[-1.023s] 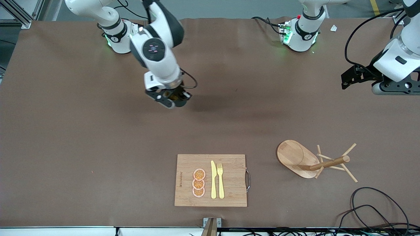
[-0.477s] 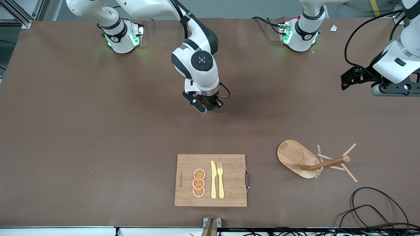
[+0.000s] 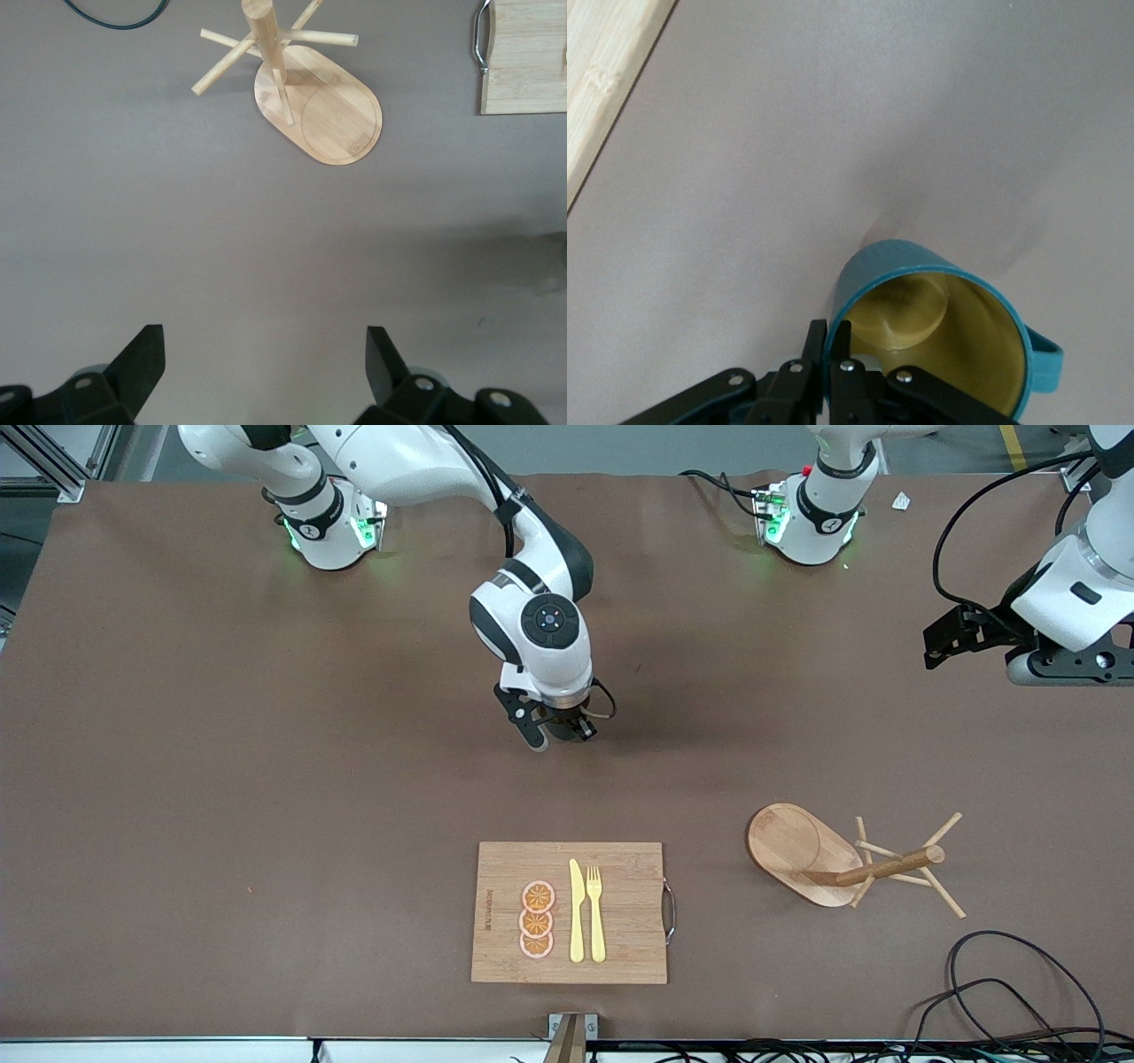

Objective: Pass cup and hang on rack
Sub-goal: 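Carry the teal mug with the right gripper toward the table middle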

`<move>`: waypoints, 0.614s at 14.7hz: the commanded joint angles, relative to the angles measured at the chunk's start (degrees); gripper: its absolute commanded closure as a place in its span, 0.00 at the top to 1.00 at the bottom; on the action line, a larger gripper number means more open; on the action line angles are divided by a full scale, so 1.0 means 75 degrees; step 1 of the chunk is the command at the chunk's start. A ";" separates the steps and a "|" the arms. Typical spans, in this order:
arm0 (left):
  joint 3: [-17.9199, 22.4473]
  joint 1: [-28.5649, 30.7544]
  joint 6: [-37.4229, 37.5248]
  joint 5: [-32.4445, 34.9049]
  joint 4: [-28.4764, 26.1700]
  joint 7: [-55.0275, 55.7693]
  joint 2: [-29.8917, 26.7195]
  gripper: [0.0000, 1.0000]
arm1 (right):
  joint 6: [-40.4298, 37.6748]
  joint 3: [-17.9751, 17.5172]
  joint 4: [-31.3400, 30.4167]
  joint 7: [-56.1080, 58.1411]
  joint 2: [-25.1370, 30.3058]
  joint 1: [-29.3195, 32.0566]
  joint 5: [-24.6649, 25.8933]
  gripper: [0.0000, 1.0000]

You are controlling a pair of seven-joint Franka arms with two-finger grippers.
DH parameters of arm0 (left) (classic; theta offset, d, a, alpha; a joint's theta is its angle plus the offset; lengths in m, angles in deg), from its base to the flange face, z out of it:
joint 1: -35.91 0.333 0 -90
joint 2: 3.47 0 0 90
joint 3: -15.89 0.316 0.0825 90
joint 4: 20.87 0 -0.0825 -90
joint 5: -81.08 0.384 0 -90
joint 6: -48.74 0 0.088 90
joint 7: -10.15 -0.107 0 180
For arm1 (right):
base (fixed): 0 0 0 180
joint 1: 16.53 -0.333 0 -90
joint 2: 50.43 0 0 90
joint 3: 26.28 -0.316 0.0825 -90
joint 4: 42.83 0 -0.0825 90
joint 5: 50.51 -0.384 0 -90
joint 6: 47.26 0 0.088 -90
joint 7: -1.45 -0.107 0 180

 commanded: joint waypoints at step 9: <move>0.0028 0.0041 0.0112 -0.0033 0.0191 -0.0098 0.0078 1.00 | -0.0374 -0.0101 0.1200 -0.0567 -0.1010 -0.0293 0.1282 0.00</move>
